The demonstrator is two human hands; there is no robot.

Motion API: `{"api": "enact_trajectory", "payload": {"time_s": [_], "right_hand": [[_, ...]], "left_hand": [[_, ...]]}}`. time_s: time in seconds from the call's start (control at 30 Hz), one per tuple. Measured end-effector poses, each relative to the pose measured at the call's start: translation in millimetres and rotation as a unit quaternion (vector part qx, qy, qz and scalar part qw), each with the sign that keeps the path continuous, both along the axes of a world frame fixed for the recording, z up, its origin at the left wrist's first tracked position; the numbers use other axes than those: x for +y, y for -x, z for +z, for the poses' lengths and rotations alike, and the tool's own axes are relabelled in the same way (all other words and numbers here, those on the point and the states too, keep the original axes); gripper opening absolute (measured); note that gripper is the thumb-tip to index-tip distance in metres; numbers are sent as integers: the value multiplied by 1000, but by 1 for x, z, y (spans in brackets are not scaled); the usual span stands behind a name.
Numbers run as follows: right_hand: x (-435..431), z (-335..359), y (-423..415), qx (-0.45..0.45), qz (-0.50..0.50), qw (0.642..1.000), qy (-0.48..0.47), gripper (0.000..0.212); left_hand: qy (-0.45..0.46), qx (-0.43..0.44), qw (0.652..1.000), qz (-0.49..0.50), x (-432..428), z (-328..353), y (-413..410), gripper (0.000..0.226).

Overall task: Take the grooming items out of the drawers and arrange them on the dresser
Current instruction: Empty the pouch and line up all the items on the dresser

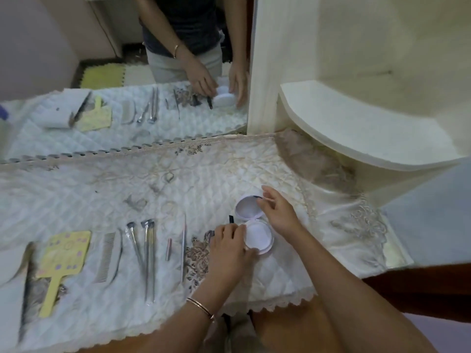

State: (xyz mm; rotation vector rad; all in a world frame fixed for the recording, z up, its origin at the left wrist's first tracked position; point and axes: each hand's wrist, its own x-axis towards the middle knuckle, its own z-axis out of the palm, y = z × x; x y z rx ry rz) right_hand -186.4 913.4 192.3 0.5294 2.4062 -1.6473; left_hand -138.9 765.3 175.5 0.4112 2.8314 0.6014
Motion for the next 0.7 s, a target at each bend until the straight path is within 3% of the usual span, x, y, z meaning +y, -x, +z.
{"api": "enact_trajectory", "payload": {"time_s": [0.13, 0.27, 0.37, 0.5, 0.7], "right_hand": [[-4, -7, -34, -2, -35, 999, -36, 74], [-12, -19, -70, 7, 100, 986, -131, 79], [-20, -23, -74, 33, 101, 977, -184, 80], [-28, -26, -69, 23, 87, 976, -198, 81], [-32, -23, -69, 20, 76, 978, -196, 82]], "left_hand": [[-42, 11, 998, 53, -28, -3, -2, 69], [-31, -20, 998, 55, -61, -10, -2, 83], [-1, -64, 998, 2, -70, -10, 0, 70], [-6, -19, 1000, 1, -67, -13, 7, 49], [12, -1, 1000, -12, -60, -10, 8, 49]]}}
